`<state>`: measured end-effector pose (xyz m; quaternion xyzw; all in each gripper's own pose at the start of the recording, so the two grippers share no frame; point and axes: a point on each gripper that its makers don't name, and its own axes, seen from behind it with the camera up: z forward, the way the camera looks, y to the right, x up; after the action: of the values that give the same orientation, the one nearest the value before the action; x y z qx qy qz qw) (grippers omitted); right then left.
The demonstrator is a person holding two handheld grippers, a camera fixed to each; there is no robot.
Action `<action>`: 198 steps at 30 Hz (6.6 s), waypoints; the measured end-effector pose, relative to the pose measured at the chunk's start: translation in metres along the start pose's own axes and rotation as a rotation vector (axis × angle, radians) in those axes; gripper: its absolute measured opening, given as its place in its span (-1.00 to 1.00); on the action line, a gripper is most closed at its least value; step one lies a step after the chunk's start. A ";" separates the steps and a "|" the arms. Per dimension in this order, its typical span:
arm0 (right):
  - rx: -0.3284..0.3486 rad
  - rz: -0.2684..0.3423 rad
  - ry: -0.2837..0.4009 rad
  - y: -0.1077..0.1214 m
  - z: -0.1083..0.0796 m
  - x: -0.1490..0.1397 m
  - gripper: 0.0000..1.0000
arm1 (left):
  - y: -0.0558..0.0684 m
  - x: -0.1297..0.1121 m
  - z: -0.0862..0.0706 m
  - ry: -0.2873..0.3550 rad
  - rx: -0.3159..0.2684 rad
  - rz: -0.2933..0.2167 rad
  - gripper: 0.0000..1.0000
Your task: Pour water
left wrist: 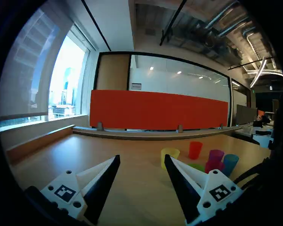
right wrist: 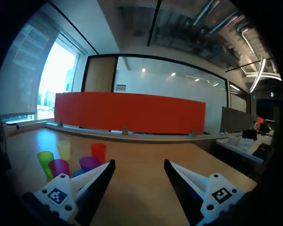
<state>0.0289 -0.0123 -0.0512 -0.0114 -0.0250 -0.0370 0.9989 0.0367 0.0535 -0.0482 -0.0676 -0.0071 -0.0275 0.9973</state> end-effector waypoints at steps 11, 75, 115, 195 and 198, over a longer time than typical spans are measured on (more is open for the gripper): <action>-0.021 0.002 -0.021 0.009 0.001 0.008 1.00 | -0.007 0.006 0.009 0.053 0.051 0.065 0.73; -0.012 -0.011 -0.025 -0.007 0.004 0.024 1.00 | -0.055 -0.032 0.038 0.015 0.112 0.053 0.74; 0.045 0.062 0.150 0.012 0.033 0.023 1.00 | -0.054 -0.033 0.038 0.014 0.112 0.055 0.83; 0.019 0.074 0.049 0.010 0.053 -0.027 1.00 | -0.054 -0.033 0.038 0.014 0.112 0.055 0.83; 0.019 0.074 0.049 0.010 0.053 -0.026 1.00 | -0.054 -0.033 0.038 0.014 0.112 0.055 0.83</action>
<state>0.0008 0.0014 0.0002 -0.0020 -0.0002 -0.0002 1.0000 0.0005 0.0068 -0.0034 -0.0117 0.0001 -0.0001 0.9999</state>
